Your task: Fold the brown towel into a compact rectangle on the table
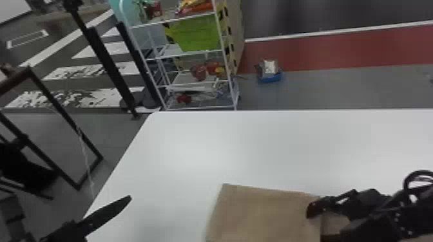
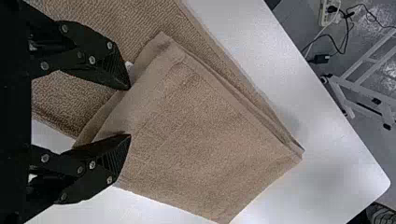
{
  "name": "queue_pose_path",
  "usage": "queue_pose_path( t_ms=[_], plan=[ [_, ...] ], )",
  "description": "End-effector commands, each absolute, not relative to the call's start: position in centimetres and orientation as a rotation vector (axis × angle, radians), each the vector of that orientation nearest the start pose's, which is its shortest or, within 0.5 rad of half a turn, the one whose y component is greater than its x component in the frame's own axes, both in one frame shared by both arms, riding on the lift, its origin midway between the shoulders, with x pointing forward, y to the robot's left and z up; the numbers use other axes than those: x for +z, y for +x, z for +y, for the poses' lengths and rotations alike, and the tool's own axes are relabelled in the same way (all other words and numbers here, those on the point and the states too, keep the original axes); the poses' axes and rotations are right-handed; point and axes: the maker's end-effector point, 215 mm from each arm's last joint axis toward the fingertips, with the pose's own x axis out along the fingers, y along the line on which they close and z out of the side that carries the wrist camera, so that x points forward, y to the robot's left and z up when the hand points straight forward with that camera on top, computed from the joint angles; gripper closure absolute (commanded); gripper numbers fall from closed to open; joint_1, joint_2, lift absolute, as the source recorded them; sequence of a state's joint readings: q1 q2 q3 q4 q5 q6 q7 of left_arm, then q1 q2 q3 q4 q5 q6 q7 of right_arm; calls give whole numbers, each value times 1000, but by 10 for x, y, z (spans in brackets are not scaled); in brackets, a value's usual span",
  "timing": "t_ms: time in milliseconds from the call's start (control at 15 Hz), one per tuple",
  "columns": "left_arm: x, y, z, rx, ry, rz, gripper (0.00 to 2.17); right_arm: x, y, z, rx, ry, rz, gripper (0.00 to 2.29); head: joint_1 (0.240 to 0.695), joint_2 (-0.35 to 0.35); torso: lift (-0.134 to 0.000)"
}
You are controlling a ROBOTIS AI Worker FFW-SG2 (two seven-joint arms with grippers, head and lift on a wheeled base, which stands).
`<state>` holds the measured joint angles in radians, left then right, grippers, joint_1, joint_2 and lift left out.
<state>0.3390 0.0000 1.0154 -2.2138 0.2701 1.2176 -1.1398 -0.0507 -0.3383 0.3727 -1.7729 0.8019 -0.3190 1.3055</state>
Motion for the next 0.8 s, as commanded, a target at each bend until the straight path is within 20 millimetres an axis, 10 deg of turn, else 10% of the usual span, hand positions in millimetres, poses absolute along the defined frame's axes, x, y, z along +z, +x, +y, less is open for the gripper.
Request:
queue_pose_path(
  t_ms=[0, 600, 733],
  plan=[
    [-353, 300, 430, -238, -642, 453, 80, -446, 382, -41, 1602, -1359, 157, 745, 695, 350, -123],
    [-354, 300, 430, -238, -646, 452, 80, -443, 382, -41, 1609, -1345, 165, 1045, 695, 350, -123],
    [-354, 300, 430, -238, -646, 452, 80, -441, 382, -40, 1608, -1316, 174, 694, 695, 350, -123]
  ],
)
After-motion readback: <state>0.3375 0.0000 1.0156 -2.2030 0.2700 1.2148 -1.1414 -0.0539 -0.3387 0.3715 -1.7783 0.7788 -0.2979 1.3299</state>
